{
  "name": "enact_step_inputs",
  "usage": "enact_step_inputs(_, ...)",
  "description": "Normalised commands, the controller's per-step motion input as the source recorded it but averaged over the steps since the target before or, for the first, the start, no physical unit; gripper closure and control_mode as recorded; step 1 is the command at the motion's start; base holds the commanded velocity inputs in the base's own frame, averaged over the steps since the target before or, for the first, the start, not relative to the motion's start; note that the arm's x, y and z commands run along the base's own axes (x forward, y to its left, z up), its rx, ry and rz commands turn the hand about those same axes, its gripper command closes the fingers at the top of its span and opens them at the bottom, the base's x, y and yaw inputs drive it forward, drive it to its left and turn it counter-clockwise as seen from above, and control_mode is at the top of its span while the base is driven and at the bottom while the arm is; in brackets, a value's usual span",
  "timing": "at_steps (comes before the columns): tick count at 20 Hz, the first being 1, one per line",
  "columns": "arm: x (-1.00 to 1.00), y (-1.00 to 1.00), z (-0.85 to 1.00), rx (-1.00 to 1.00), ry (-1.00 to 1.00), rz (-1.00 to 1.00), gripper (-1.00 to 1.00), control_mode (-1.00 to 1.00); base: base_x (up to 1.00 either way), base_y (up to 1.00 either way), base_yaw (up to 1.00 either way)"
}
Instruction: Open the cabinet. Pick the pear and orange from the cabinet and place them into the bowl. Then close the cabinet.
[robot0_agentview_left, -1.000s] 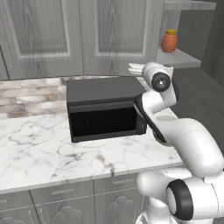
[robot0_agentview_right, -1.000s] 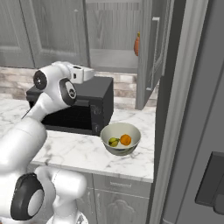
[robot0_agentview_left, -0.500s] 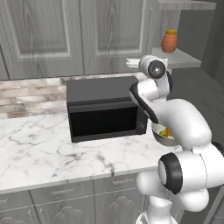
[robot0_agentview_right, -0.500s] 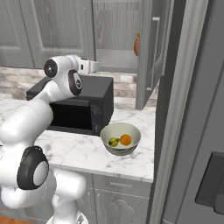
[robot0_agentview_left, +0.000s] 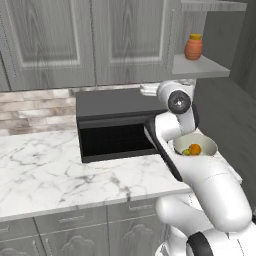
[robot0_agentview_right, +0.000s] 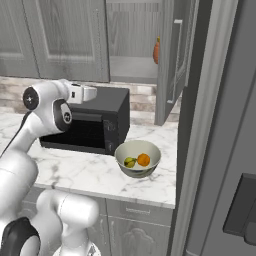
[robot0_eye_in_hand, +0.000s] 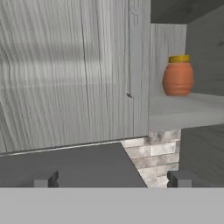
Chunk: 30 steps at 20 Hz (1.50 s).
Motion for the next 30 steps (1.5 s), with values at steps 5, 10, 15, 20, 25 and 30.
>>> enact_step_inputs(5, -0.99, -0.07, 0.99, 0.15, 0.26, -0.12, -1.00, -1.00, 0.00, 0.00, 0.00)
enact_step_inputs(10, -1.00, -0.44, 0.22, 0.11, 0.27, -0.08, -1.00, -1.00, 0.00, 0.00, 0.00)
enact_step_inputs(15, -1.00, -0.35, -0.72, 0.00, 0.04, -0.03, -1.00, -1.00, 0.00, 0.00, 0.00)
enact_step_inputs(20, -1.00, -0.36, 0.01, 0.00, -0.09, -0.02, -1.00, -1.00, 0.00, 0.00, 0.00)
enact_step_inputs(25, -0.97, -0.42, 0.10, 0.00, -0.10, 0.00, -1.00, -1.00, 0.00, 0.00, 0.00)
enact_step_inputs(30, -0.79, -0.45, 0.25, 0.00, -0.02, 0.00, -1.00, -1.00, 0.00, 0.00, 0.00)
